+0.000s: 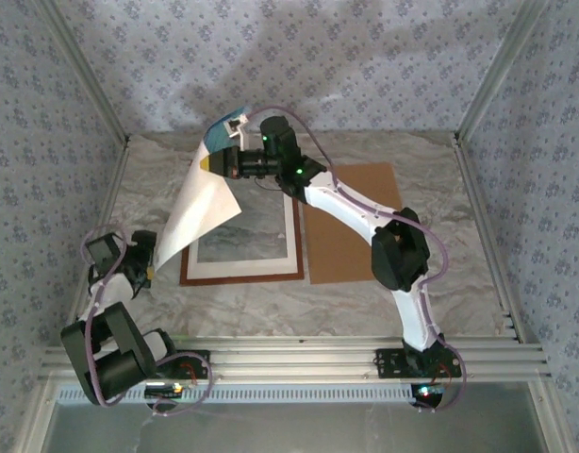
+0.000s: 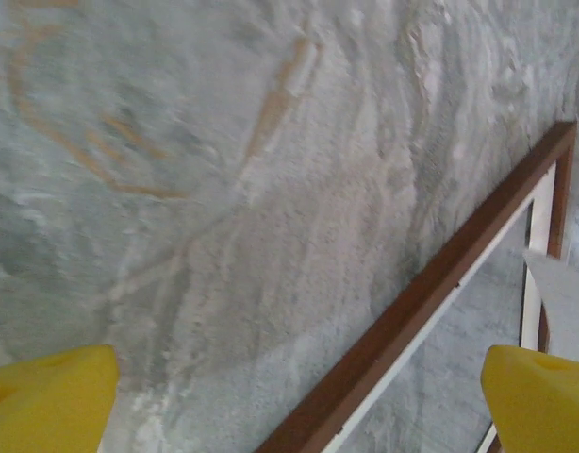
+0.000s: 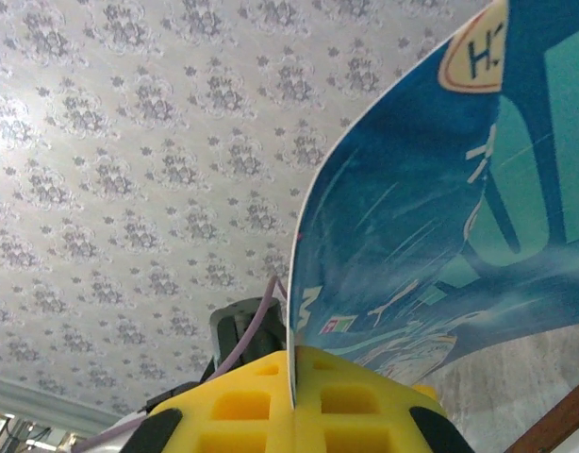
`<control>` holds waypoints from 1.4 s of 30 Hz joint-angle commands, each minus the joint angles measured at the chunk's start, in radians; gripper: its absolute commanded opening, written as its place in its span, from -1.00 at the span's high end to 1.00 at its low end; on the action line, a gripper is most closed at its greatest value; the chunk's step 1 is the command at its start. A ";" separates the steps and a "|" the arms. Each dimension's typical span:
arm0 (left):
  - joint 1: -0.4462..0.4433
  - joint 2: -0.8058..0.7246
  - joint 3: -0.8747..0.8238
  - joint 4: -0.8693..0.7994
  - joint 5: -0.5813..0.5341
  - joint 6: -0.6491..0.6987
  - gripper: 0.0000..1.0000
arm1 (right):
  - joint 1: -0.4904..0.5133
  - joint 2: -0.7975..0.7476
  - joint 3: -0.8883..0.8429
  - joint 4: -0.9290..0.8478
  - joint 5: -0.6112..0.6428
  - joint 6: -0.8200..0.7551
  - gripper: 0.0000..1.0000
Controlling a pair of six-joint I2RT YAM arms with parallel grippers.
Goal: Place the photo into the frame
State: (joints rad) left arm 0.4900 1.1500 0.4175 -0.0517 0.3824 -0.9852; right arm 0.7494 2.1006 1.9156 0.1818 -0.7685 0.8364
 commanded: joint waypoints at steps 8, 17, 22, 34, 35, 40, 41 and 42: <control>0.063 -0.005 -0.024 0.033 0.022 -0.031 -0.97 | 0.015 0.014 -0.106 0.063 -0.141 -0.092 1.00; 0.065 0.005 -0.019 0.052 0.037 -0.016 -0.97 | -0.058 -0.025 -0.462 0.205 -0.041 -0.030 1.00; 0.064 0.005 -0.020 0.066 0.056 0.002 -0.97 | -0.098 -0.047 -0.600 0.302 0.047 0.018 1.00; 0.059 0.006 -0.018 0.084 0.090 0.026 -0.97 | -0.134 -0.030 -0.653 0.222 0.192 0.009 1.00; 0.058 0.006 -0.018 0.085 0.090 0.029 -0.97 | -0.135 -0.033 -0.654 0.201 0.202 0.001 1.00; 0.036 0.016 -0.007 0.085 0.089 0.044 -0.97 | -0.139 -0.071 -0.661 0.083 0.283 -0.065 1.00; 0.030 0.020 -0.004 0.085 0.091 0.047 -0.97 | -0.140 -0.081 -0.664 0.067 0.300 -0.072 1.00; 0.028 0.024 -0.001 0.084 0.092 0.052 -0.97 | -0.140 -0.090 -0.670 0.057 0.316 -0.076 1.00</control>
State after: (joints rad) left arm 0.5278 1.1587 0.4042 0.0051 0.4553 -0.9657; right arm 0.6117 2.0720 1.2587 0.3164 -0.5282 0.8116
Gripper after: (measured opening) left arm 0.985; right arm 0.051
